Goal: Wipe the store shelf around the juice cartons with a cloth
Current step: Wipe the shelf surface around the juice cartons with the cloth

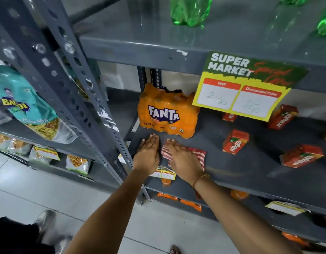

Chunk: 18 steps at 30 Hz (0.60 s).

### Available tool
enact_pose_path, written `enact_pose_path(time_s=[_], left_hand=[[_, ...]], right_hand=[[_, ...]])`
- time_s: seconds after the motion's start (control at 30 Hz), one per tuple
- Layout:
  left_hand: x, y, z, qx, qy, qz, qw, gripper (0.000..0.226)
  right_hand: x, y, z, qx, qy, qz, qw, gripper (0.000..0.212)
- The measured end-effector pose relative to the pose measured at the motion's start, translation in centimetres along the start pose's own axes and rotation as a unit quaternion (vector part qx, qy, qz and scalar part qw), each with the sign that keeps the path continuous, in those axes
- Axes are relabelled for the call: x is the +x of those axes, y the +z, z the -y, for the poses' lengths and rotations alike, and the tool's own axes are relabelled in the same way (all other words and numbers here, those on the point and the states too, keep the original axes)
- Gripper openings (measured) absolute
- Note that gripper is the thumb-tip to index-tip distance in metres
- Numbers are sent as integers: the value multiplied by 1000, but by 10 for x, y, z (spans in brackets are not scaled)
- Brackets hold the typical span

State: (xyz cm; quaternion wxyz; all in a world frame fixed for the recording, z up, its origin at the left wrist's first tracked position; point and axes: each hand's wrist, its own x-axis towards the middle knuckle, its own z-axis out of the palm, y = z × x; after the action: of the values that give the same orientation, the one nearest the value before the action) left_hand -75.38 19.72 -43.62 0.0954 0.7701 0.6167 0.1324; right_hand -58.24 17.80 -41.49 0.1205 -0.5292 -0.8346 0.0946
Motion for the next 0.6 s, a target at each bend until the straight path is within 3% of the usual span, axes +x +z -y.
enact_pose_path(time_s=[0.17, 0.47, 0.6], left_hand=[[0, 0, 0, 8, -7, 10, 1000, 54], [-4, -2, -48, 24, -28, 55, 998, 54], [-14, 8, -68, 42, -15, 59, 997, 56]], right_hand=[[-22, -11, -21, 10, -6, 4, 1000, 62], [-93, -45, -74, -51, 116, 4, 992, 71], [-107, -59, -87, -41, 170, -5, 985, 65]])
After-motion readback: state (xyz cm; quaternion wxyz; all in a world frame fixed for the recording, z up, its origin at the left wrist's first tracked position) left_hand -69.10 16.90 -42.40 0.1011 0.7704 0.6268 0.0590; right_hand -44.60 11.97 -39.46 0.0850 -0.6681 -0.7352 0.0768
